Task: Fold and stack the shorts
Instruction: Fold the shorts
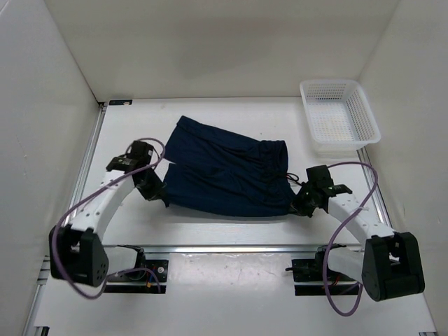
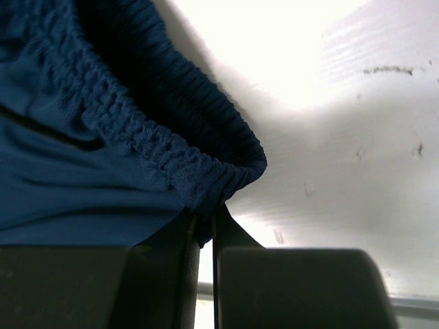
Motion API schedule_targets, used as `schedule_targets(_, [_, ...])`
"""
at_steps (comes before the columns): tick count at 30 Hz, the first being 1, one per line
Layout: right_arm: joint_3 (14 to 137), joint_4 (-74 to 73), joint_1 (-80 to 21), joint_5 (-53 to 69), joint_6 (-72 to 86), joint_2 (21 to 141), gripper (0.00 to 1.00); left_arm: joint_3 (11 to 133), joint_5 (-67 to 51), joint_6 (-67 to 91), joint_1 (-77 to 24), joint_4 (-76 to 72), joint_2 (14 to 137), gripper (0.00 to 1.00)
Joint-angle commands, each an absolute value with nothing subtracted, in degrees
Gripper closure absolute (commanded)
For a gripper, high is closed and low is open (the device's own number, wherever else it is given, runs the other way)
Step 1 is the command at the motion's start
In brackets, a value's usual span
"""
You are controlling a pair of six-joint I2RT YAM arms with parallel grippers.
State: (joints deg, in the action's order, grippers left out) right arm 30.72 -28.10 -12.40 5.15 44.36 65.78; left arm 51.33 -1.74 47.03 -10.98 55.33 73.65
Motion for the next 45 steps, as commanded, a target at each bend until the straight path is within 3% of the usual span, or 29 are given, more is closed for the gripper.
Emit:
schedule_targets(1, [34.1, -32.6, -12.5, 3.1, 43.0, 62.5, 1.00, 58.3, 5.4, 47.8, -10.2, 62.4, 67.2, 0.90])
schedule_targets(7, [39.5, -39.5, -12.5, 2.5, 43.0, 57.9, 1.00, 72.2, 6.0, 45.6, -9.1, 65.0, 71.5, 0.90])
schedule_targets(9, [42.6, -40.7, -12.5, 2.5, 43.0, 56.9, 0.91, 76.8, 6.0, 44.7, -9.1, 64.5, 76.7, 0.90])
schedule_targets(11, [46.7, -41.3, -12.5, 1.4, 43.0, 56.9, 0.90, 84.8, 6.5, 44.0, -9.1, 64.5, 80.7, 0.90])
schedule_targets(14, [53.3, -41.9, -12.5, 0.4, 43.5, 59.6, 0.93, 96.0, 7.2, 42.1, -8.4, 64.0, 88.9, 0.90])
schedule_targets(16, [57.0, -41.9, -12.5, -1.0, 43.0, 64.3, 1.00, 105.0, 7.2, 41.3, -7.1, 64.6, 96.0, 0.90])
schedule_targets(28, [87.4, -39.6, -12.5, -6.2, 40.1, 97.6, 1.00, 145.4, 1.1, 37.2, -4.7, 65.0, 132.9, 0.90])
schedule_targets(29, [89.9, -39.0, -12.0, -6.7, 40.1, 101.8, 1.00, 148.9, 0.4, 37.2, -4.7, 64.2, 136.8, 0.82])
schedule_targets(30, [92.3, -39.0, -12.0, -6.7, 39.3, 104.0, 0.97, 149.9, -0.3, 37.2, -4.7, 62.9, 138.4, 0.67])
schedule_targets(31, [97.3, -39.0, -12.0, -6.7, 39.3, 106.2, 0.84, 150.5, -2.5, 37.2, -4.7, 60.5, 139.5, 0.49])
schedule_targets(32, [99.8, -39.0, -11.3, -5.7, 38.4, 109.4, 0.42, 151.0, -3.8, 37.2, -4.7, 59.9, 140.9, 0.34])
schedule_targets(33, [102.1, -40.6, -11.3, -5.2, 37.9, 110.6, 0.28, 151.5, -4.5, 37.2, -4.1, 59.9, 140.9, 0.11])
schedule_targets(34, [104.5, -40.6, -11.3, -4.7, 37.4, 110.6, 0.22, 151.5, -4.5, 36.4, -4.1, 59.9, 140.9, 0.01])
schedule_targets(35, [104.5, -40.6, -11.3, -4.7, 36.7, 110.6, 0.14, 150.8, -3.4, 35.8, -4.1, 59.4, 139.5, 0.01])
schedule_targets(39, [97.5, -40.1, -11.3, -7.4, 35.5, 105.0, 0.13, 139.9, 0.3, 32.4, -2.9, 59.4, 129.8, 0.01])
schedule_targets(43, [83.3, -37.0, -11.3, -7.3, 35.5, 96.9, 0.24, 126.9, 1.5, 30.2, -2.9, 60.0, 122.1, 0.21])
schedule_targets(45, [76.2, -36.5, -11.3, -6.2, 36.7, 93.2, 0.26, 118.5, -0.2, 28.6, -2.9, 60.0, 118.8, 0.19])
